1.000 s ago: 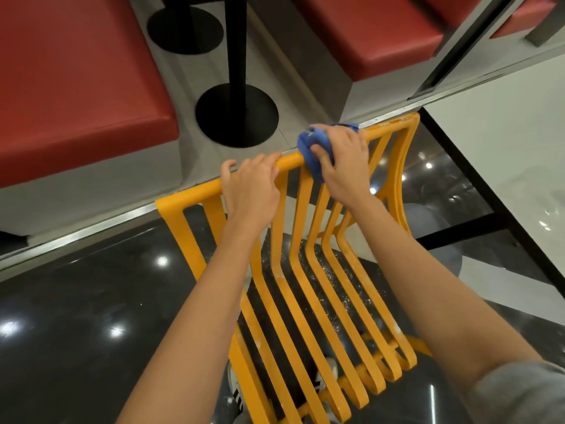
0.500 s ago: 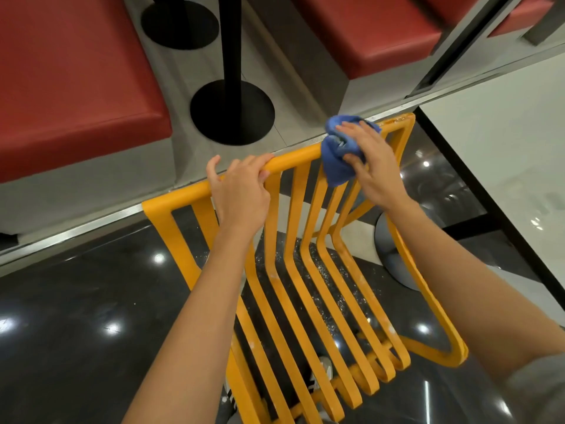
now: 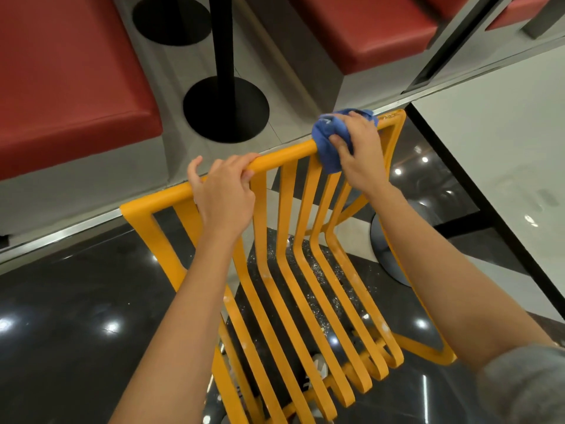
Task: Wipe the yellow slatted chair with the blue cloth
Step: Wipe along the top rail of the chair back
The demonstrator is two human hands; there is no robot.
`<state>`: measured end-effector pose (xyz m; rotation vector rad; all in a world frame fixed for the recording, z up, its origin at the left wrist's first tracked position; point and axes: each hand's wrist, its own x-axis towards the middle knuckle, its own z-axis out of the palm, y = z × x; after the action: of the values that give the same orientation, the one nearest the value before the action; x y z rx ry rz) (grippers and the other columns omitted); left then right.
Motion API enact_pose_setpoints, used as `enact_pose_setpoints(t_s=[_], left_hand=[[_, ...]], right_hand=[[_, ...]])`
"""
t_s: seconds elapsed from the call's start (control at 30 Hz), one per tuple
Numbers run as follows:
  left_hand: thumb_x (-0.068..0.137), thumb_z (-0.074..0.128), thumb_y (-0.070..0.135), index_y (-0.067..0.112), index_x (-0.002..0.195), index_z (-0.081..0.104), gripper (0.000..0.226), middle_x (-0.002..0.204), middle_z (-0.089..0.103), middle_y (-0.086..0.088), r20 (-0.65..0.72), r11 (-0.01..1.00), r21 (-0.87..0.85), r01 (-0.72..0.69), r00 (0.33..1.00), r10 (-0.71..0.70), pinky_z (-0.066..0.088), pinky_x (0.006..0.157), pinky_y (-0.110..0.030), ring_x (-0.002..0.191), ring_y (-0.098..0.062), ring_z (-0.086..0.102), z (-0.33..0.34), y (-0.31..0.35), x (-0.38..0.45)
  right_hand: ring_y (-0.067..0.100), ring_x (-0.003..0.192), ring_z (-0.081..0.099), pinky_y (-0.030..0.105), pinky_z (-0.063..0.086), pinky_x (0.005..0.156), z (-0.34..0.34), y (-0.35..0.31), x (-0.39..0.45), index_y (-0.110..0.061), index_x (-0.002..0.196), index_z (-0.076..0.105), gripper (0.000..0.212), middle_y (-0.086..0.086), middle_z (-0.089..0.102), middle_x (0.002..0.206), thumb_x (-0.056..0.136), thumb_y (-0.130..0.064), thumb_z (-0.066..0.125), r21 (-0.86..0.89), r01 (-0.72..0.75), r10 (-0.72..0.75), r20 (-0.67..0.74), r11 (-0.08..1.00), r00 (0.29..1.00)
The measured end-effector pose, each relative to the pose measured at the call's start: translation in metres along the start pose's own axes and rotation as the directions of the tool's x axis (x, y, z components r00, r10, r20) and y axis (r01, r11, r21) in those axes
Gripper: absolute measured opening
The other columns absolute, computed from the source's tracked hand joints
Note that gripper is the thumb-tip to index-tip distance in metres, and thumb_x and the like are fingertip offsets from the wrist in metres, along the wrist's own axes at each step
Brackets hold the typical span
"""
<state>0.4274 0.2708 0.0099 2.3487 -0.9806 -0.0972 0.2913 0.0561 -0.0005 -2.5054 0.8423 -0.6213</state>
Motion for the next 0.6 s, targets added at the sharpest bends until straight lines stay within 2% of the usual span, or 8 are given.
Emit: enact_pose_setpoints(t_s=[0.07,0.13,0.2,0.3,0.4,0.47,0.5,0.6], left_hand=[[0.102,0.045,0.019,0.031,0.127,0.062,0.033,0.117,0.067,0.010,0.001,1.000,0.003,-0.006,1.000,0.006,0.010,0.117,-0.043,0.111,-0.013,0.056,0.000,0.000,0.000],[0.102,0.045,0.019,0.031,0.127,0.062,0.032,0.116,0.067,0.011,0.002,1.000,0.000,-0.011,1.000,0.011,0.010,0.117,-0.042,0.110,-0.012,0.056,0.000,0.000,0.000],[0.102,0.045,0.019,0.031,0.127,0.061,0.032,0.116,0.067,0.011,0.001,1.000,0.001,-0.011,1.000,0.011,0.009,0.116,-0.041,0.110,-0.012,0.055,-0.001,0.001,0.000],[0.102,0.045,0.020,0.030,0.127,0.062,0.032,0.117,0.067,0.010,-0.002,1.000,-0.002,-0.007,1.000,0.007,0.009,0.116,-0.041,0.111,-0.013,0.055,-0.001,0.001,-0.001],[0.102,0.044,0.020,0.030,0.129,0.061,0.033,0.118,0.067,0.009,0.004,1.000,0.007,-0.009,1.000,0.009,0.010,0.116,-0.041,0.111,-0.014,0.055,-0.002,0.000,-0.001],[0.103,0.043,0.021,0.030,0.131,0.059,0.033,0.120,0.066,0.009,0.022,1.000,0.008,-0.017,1.000,0.016,0.010,0.116,-0.040,0.112,-0.014,0.055,-0.004,-0.001,-0.001],[0.103,0.043,0.022,0.029,0.132,0.058,0.033,0.121,0.066,0.008,0.042,1.000,-0.008,-0.023,0.999,0.023,0.011,0.116,-0.039,0.113,-0.014,0.055,-0.005,-0.001,-0.001],[0.103,0.045,0.025,0.027,0.138,0.054,0.036,0.131,0.062,0.005,0.098,0.997,-0.068,-0.032,0.994,0.039,0.019,0.112,-0.036,0.119,-0.015,0.053,-0.018,-0.005,-0.002]], right_hand=[[0.018,0.143,0.032,0.042,0.020,0.121,0.003,-0.002,-0.015,-0.019,0.137,0.052,0.040,-0.004,0.052,0.142,0.097,-0.022,0.052,0.072,0.096,-0.102,0.085,0.993,0.991],[0.013,0.145,0.027,0.040,0.018,0.123,-0.006,0.007,-0.022,-0.018,0.140,0.050,0.042,-0.004,0.049,0.146,0.098,-0.015,0.053,0.119,0.134,-0.147,0.104,0.984,0.984],[0.017,0.136,0.041,0.048,0.027,0.118,-0.011,0.013,-0.011,-0.015,0.131,0.057,0.036,0.000,0.058,0.136,0.096,-0.013,0.052,0.094,0.097,-0.102,0.051,0.991,0.993],[0.024,0.114,0.054,0.055,0.036,0.105,-0.003,-0.007,0.006,-0.014,0.114,0.063,0.026,0.006,0.065,0.111,0.097,-0.029,0.049,-0.006,-0.006,0.006,-0.008,1.000,1.000],[0.014,0.128,0.044,0.046,0.023,0.118,0.009,-0.031,-0.012,-0.021,0.125,0.058,0.042,-0.001,0.061,0.125,0.094,-0.049,0.050,-0.009,0.122,-0.120,0.122,0.993,0.985],[0.008,0.132,0.040,0.042,0.022,0.118,0.004,-0.030,-0.016,-0.023,0.127,0.057,0.043,-0.006,0.060,0.130,0.092,-0.048,0.056,0.052,0.181,-0.187,0.167,0.982,0.968],[0.010,0.129,0.044,0.044,0.025,0.117,0.001,-0.025,-0.011,-0.022,0.125,0.058,0.040,-0.006,0.061,0.127,0.092,-0.045,0.057,0.055,0.179,-0.186,0.171,0.982,0.968],[0.015,0.109,0.054,0.051,0.033,0.108,-0.004,-0.025,0.004,-0.021,0.110,0.062,0.031,-0.006,0.064,0.108,0.095,-0.046,0.052,-0.039,0.105,-0.098,0.151,0.994,0.984]])
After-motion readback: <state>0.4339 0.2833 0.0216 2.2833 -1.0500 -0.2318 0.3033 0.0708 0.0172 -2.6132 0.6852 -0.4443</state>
